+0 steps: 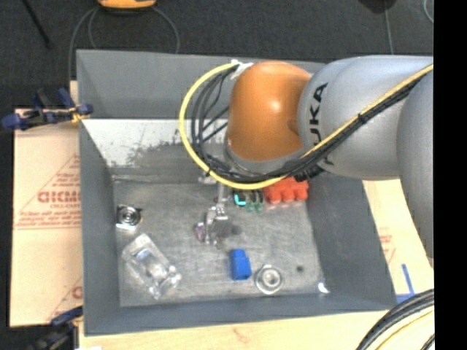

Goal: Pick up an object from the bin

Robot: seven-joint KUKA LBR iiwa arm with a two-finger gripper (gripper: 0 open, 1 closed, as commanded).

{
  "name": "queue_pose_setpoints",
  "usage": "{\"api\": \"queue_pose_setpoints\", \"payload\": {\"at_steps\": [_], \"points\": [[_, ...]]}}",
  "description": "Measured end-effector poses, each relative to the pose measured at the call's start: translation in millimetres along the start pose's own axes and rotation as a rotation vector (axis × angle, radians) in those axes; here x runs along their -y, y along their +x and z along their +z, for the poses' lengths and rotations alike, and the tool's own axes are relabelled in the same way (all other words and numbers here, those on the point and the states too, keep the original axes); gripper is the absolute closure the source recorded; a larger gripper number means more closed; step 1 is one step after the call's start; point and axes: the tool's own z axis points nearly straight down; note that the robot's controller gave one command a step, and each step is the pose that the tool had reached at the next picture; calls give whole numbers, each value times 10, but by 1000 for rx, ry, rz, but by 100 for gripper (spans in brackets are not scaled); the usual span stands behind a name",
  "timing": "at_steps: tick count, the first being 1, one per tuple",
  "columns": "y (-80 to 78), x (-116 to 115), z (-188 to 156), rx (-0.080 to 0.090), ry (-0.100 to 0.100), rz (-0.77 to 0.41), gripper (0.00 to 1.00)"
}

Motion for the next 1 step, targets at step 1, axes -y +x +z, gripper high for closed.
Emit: {"api": "queue_pose_setpoints", "payload": {"at_steps": [1], "points": [[201,26,732,-1,5,-73,0]]}}
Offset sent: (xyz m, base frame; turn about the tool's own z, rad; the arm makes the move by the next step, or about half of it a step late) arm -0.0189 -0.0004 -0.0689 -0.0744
